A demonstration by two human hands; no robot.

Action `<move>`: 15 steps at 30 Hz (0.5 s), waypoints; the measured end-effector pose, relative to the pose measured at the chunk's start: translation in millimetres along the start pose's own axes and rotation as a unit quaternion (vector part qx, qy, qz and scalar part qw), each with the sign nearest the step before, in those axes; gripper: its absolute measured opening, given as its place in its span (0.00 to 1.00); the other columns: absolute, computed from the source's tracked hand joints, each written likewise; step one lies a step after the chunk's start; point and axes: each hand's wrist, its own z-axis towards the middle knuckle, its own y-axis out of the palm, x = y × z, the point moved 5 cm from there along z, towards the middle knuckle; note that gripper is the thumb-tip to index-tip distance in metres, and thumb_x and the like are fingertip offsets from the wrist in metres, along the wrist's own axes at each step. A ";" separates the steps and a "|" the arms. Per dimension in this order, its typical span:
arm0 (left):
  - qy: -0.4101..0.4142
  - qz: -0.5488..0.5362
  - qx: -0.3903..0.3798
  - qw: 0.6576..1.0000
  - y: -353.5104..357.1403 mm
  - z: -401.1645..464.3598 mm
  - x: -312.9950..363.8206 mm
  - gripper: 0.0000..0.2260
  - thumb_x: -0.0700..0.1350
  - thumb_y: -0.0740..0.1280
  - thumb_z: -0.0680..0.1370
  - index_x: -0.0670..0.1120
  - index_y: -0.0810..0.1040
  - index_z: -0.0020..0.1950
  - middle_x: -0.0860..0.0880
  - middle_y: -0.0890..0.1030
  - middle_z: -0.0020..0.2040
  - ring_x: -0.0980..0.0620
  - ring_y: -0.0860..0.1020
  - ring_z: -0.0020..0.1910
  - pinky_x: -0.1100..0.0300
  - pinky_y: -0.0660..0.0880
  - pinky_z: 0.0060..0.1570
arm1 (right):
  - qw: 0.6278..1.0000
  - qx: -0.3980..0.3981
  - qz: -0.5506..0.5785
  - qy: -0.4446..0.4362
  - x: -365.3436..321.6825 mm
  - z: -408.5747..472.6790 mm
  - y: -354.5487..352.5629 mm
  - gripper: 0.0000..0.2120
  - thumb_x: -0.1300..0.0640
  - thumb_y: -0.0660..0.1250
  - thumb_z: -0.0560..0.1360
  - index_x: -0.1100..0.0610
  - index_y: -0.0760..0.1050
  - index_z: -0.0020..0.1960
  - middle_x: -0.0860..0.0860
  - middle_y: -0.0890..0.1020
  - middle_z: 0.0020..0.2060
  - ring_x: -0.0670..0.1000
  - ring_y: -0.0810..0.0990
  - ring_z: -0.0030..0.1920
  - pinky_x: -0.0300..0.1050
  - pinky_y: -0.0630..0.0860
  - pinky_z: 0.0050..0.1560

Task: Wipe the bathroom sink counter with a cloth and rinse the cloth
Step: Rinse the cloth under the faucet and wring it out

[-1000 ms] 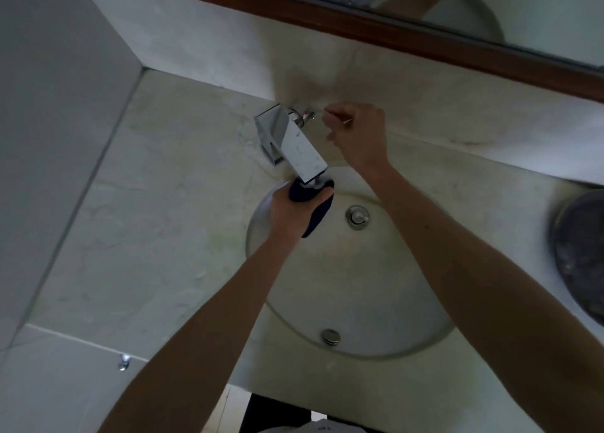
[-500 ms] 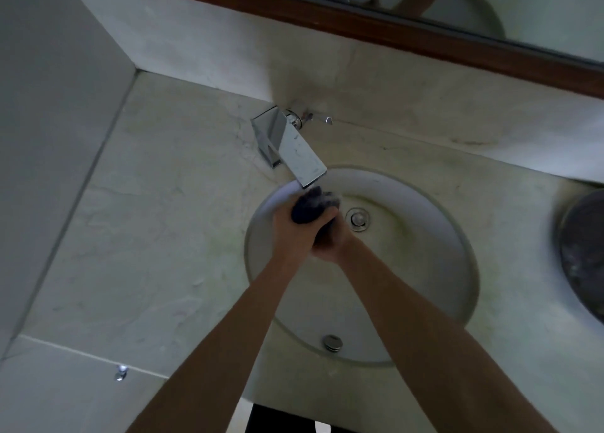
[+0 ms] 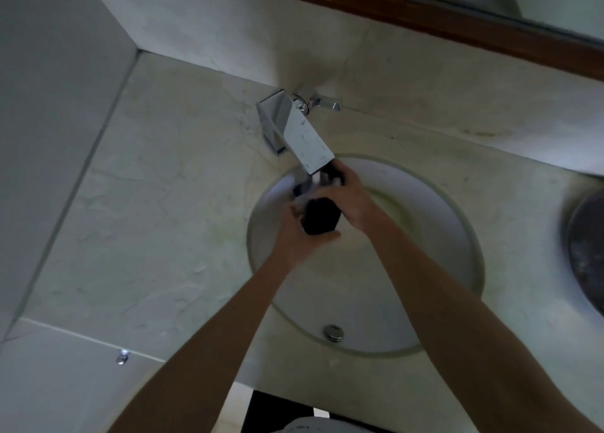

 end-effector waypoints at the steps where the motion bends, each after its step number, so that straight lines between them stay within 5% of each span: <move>1: 0.017 -0.002 0.027 0.999 -1.9 4.3 9.4 0.41 0.43 0.83 0.64 0.47 0.65 0.71 0.56 0.74 0.62 0.63 0.78 0.59 0.69 0.75 0.53 | 0.999 0.003 -0.028 -0.021 -4.9 -3.2 1.1 0.27 0.65 0.78 0.63 0.56 0.79 0.61 0.53 0.85 0.53 0.54 0.84 0.54 0.51 0.81 0.55; 3: 0.060 -0.012 0.072 0.995 -9.2 10.1 26.5 0.38 0.35 0.78 0.71 0.43 0.63 0.76 0.51 0.75 0.64 0.68 0.78 0.54 0.72 0.76 0.48 | 0.997 -0.001 -0.059 -0.056 -12.3 -8.9 4.5 0.25 0.66 0.78 0.66 0.58 0.78 0.62 0.54 0.85 0.53 0.52 0.84 0.54 0.49 0.81 0.55; 6: 0.098 0.032 0.110 0.989 -12.2 16.1 44.8 0.31 0.38 0.75 0.74 0.37 0.66 0.73 0.42 0.79 0.63 0.62 0.82 0.52 0.66 0.79 0.47 | 0.989 0.002 -0.111 -0.094 -12.6 -13.8 3.8 0.25 0.66 0.77 0.67 0.58 0.77 0.62 0.53 0.83 0.56 0.49 0.82 0.55 0.41 0.79 0.54; 9: 0.063 0.030 0.051 0.996 -3.6 17.6 46.1 0.37 0.38 0.80 0.66 0.44 0.69 0.72 0.53 0.78 0.59 0.60 0.79 0.54 0.67 0.77 0.52 | 0.985 -0.016 -0.131 -0.110 -14.3 -21.3 2.2 0.34 0.69 0.77 0.64 0.55 0.71 0.67 0.52 0.75 0.65 0.41 0.79 0.56 0.29 0.74 0.50; 11: 0.039 0.046 0.035 0.998 -0.8 19.0 44.3 0.31 0.34 0.78 0.69 0.43 0.71 0.70 0.52 0.78 0.56 0.55 0.79 0.54 0.65 0.75 0.52 | 0.983 -0.019 -0.141 -0.115 -15.6 -28.5 -0.8 0.30 0.70 0.73 0.66 0.56 0.70 0.66 0.52 0.74 0.62 0.32 0.76 0.52 0.24 0.72 0.46; 13: 0.033 0.040 0.046 0.998 1.9 19.8 45.6 0.22 0.34 0.76 0.72 0.40 0.77 0.64 0.47 0.81 0.54 0.48 0.81 0.54 0.60 0.77 0.51 | 0.985 -0.040 -0.121 -0.117 -18.7 -34.5 -2.3 0.27 0.67 0.73 0.66 0.61 0.73 0.64 0.49 0.76 0.57 0.28 0.75 0.52 0.29 0.75 0.53; 15: 0.030 0.016 0.070 0.997 3.2 21.3 47.4 0.14 0.39 0.77 0.74 0.42 0.80 0.58 0.50 0.83 0.50 0.52 0.83 0.50 0.66 0.79 0.46 | 0.995 -0.082 0.004 -0.058 -18.3 -36.9 -7.1 0.29 0.59 0.73 0.67 0.56 0.74 0.68 0.51 0.78 0.63 0.40 0.77 0.62 0.43 0.74 0.65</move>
